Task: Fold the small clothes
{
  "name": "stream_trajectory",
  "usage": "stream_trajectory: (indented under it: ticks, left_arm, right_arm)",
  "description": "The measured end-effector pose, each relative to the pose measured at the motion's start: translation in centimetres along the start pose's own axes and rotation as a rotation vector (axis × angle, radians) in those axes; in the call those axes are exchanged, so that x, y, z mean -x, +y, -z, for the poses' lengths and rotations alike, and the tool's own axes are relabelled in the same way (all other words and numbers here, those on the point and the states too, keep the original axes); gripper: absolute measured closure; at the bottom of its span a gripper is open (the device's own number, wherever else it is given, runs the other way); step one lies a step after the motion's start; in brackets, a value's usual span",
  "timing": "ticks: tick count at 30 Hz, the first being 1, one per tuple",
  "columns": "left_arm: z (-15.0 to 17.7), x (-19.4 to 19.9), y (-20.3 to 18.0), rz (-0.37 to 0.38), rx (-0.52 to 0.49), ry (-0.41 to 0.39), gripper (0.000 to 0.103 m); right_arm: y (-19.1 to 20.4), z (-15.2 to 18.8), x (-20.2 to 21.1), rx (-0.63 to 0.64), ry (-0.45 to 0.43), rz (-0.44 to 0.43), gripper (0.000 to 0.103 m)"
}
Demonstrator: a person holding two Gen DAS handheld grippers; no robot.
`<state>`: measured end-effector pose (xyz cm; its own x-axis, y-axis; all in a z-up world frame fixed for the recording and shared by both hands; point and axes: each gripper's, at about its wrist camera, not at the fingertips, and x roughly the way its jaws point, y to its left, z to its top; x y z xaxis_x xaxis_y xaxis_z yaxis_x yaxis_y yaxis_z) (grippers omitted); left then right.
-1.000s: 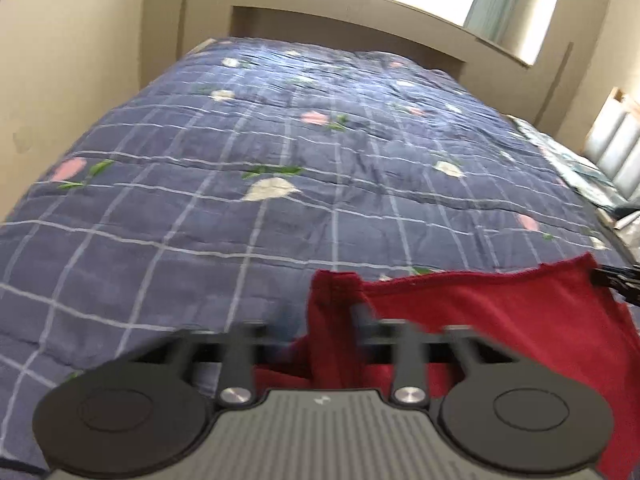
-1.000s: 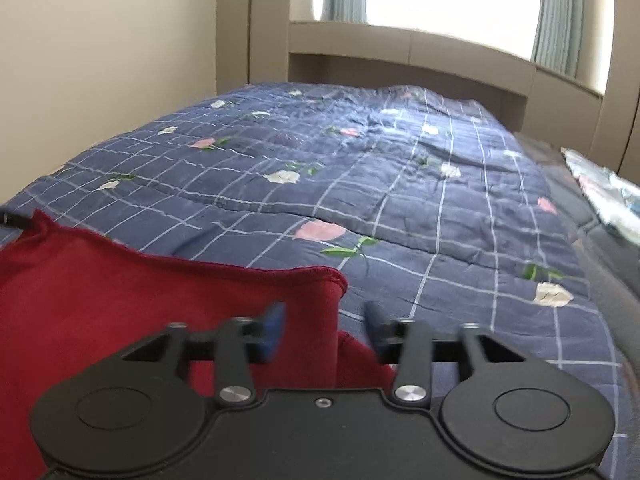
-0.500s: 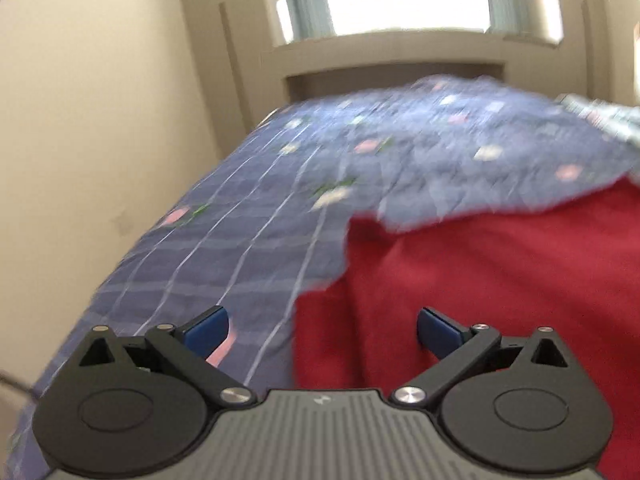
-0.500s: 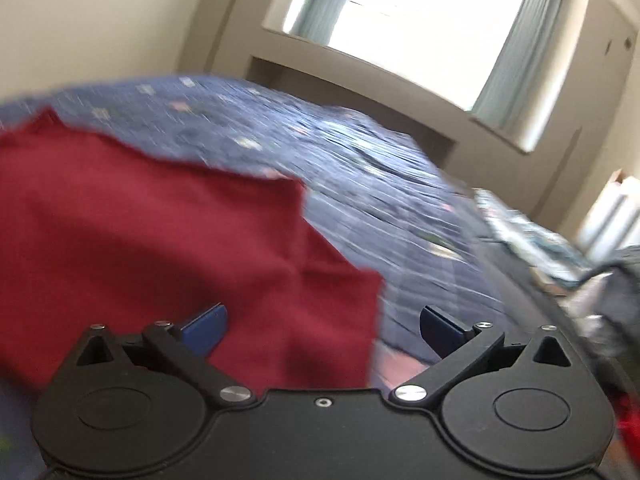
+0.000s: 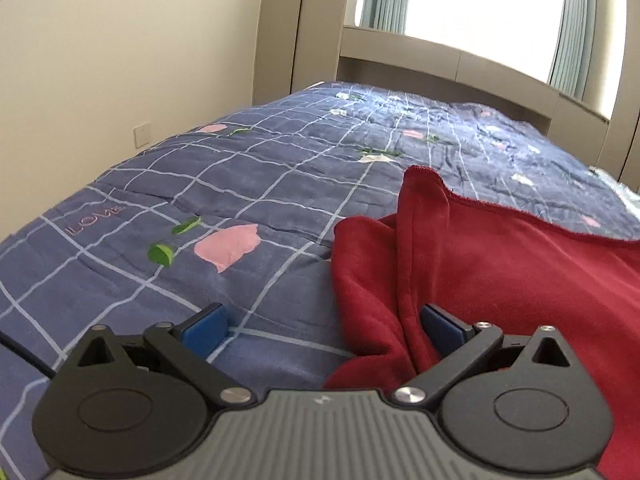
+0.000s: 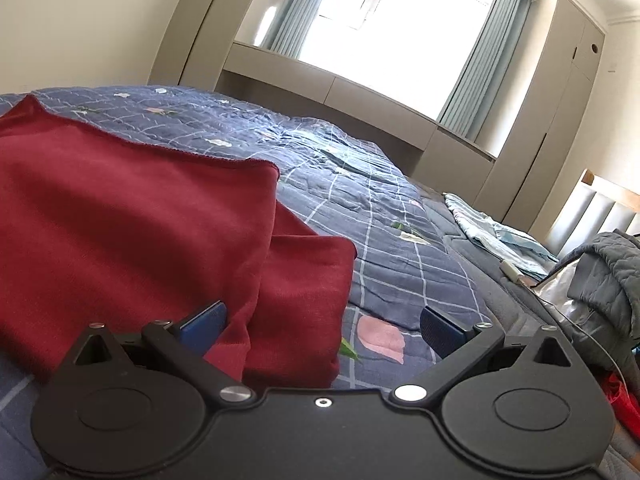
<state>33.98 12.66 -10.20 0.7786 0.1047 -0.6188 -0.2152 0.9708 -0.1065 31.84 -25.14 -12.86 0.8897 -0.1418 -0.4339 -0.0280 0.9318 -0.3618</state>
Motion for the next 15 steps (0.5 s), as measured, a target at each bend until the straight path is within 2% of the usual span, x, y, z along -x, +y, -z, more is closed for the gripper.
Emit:
stream_trajectory:
  ticks: [6,10,12,15]
  left_arm:
    - [0.0,-0.2,-0.5,-0.009,-0.008,-0.011,0.000]
    - [0.0,-0.1,-0.5,-0.009,-0.008,-0.012,0.000]
    - [0.1,-0.1,-0.5,-0.008,-0.007,-0.013,0.000]
    - [0.1,-0.2,-0.5,-0.014,-0.012,-0.014,0.000]
  right_arm:
    - [0.3,-0.2,0.5,0.026,-0.020,0.014,0.001]
    - [0.8,-2.6,2.4,-0.007,-0.083,0.049,0.001]
    - [2.1,-4.4,2.6,-0.005,-0.109,0.002,0.001]
    - [5.7,-7.3,1.1,0.067,-0.116,-0.097,0.001]
